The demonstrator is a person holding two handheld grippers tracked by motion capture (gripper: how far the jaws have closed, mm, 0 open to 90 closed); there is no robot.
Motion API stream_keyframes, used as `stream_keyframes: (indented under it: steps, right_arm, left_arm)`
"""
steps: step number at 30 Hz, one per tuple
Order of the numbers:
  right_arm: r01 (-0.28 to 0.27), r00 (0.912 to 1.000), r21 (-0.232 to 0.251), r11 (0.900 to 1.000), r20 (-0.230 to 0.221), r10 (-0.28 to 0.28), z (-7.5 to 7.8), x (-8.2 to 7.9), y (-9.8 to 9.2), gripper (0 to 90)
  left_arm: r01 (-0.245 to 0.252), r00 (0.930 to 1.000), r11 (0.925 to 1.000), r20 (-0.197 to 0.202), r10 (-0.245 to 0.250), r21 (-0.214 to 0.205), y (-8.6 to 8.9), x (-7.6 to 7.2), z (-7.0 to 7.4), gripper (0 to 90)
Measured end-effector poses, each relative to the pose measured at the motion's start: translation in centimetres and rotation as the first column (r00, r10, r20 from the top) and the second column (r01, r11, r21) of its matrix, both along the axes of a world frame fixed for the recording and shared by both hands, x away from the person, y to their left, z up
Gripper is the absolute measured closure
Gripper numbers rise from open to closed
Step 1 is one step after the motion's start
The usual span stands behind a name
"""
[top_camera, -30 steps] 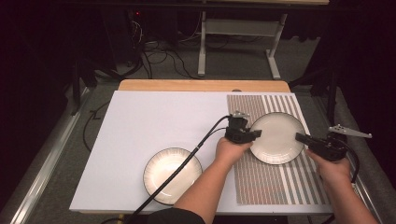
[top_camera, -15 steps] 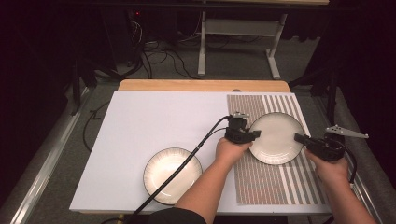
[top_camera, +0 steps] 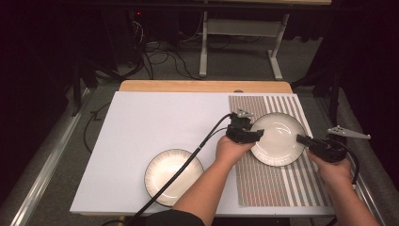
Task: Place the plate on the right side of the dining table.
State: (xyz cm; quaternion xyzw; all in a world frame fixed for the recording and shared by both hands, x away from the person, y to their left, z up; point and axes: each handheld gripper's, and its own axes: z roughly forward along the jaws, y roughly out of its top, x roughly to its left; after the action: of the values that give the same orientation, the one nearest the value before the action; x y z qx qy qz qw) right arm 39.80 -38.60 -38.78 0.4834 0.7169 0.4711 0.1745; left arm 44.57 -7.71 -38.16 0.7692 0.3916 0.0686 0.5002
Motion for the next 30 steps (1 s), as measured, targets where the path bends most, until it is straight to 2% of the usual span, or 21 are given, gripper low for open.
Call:
stream_keyframes:
  steps: [4, 8, 12, 14, 16, 23, 26, 30]
  right_arm:
    - [0.000, 1.0000, -0.004, 1.0000, 0.005, 0.000, 0.1, 0.0, 0.1, 85.5]
    - [0.003, 1.0000, -0.006, 1.0000, 0.001, -0.003, 0.1, 0.1, 0.2, 85.4]
    - [0.006, 1.0000, -0.012, 0.9999, -0.002, -0.006, 0.1, 0.2, 0.3, 85.2]
    - [0.005, 1.0000, -0.018, 0.9998, -0.001, -0.005, 0.2, 0.3, 0.4, 85.2]
    - [0.008, 1.0000, -0.018, 0.9998, -0.003, -0.008, 0.3, 0.4, 0.5, 85.2]
    - [0.020, 0.9997, -0.028, 0.9994, -0.011, -0.020, 0.3, 0.6, 0.8, 84.8]
    - [0.024, 0.9996, -0.030, 0.9993, -0.014, -0.024, 0.3, 0.7, 0.8, 84.5]
    - [0.037, 0.9988, -0.035, 0.9987, -0.030, -0.038, 0.1, 0.9, 0.8, 83.7]
  left_arm:
    - [0.014, 0.9991, 0.9999, 0.039, -0.014, -0.003, 1.1, -0.5, 0.9, 43.1]
    - [0.041, 0.9983, 0.9987, 0.042, -0.040, -0.029, 2.6, -1.0, 1.6, 36.2]
    - [0.016, 0.9978, 0.9995, 0.065, -0.014, -0.027, 4.6, -1.6, 2.2, 22.9]
    - [0.011, 0.9971, 0.9991, 0.076, -0.008, -0.040, 5.7, -1.9, 2.5, 15.9]
    - [0.019, 0.9957, 0.9978, 0.092, -0.013, -0.064, 6.9, -2.5, 3.0, 14.0]
    - [0.001, 0.9871, 0.9992, 0.160, 0.005, -0.040, 10.9, -5.0, 4.5, 3.4]
    - [-0.013, 0.9812, 0.9992, 0.192, 0.020, -0.038, 13.1, -6.4, 5.0, 0.2]
    - [-0.031, 0.9736, 0.9993, 0.226, 0.034, -0.019, 15.5, -8.0, 5.5, 0.0]
